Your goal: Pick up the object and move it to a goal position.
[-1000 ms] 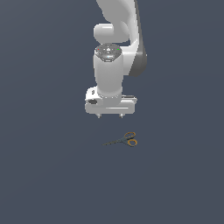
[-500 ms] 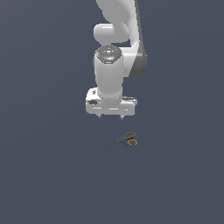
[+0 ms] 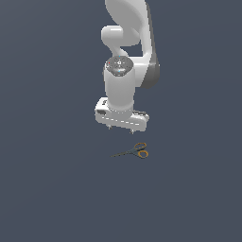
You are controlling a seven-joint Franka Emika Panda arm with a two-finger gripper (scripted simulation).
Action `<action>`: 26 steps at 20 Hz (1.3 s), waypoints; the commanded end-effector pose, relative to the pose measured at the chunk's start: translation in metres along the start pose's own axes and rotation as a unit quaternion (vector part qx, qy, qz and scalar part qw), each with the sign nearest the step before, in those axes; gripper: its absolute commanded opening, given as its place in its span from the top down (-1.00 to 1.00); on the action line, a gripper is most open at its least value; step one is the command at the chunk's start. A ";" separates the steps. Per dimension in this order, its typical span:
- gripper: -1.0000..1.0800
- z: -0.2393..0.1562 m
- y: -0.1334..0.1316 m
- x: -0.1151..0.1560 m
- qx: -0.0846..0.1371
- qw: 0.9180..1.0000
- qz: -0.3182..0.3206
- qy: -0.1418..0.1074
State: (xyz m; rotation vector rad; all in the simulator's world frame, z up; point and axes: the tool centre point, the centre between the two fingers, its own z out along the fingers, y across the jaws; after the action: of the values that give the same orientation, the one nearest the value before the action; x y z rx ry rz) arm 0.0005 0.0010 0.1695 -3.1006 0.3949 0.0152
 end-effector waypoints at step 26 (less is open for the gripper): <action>-0.92 0.063 -0.027 0.009 0.002 0.935 0.354 -0.002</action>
State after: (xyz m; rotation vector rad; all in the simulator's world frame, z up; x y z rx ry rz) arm 0.0150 0.0248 0.1107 -2.7887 1.4094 0.0290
